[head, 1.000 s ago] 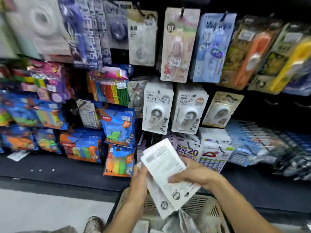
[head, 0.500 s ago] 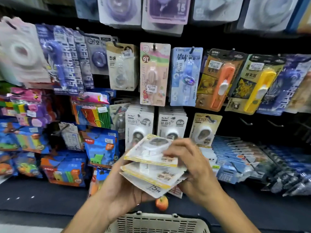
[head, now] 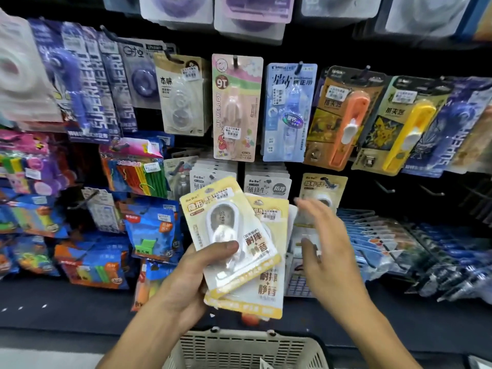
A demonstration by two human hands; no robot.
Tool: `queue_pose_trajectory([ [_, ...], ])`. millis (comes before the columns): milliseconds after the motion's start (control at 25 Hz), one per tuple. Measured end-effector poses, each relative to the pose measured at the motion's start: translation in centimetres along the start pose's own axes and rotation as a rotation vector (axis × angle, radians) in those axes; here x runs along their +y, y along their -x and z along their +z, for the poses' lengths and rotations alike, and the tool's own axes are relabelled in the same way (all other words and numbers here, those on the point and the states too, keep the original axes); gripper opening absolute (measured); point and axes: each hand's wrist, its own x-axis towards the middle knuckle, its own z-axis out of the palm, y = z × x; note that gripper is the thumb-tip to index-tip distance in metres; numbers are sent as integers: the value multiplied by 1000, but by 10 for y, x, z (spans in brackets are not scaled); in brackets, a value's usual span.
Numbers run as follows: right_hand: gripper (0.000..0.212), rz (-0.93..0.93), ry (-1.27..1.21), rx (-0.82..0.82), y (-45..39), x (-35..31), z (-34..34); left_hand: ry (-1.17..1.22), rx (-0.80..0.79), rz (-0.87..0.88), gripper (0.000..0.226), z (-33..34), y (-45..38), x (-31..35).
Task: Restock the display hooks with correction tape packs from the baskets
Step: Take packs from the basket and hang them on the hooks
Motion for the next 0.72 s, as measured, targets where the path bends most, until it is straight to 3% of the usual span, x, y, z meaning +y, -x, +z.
queue_pose_trajectory([
  [120,5,345,-581,-78,2,-10,-4,-101,72,138,51,-3,0,-5],
  [200,29,394,-664,-209,8,-19,2,-140,81,207,51,-2,-1,-9],
  [360,68,373,-564,-268,15,-32,15,-271,61,276,50,1,-4,-19],
  [520,60,444,-667,-259,12,-30,9,-317,79,300,64,2,-8,-23],
  [720,65,622,-767,-244,13,-27,13,-679,150,470,49,15,-10,-29],
])
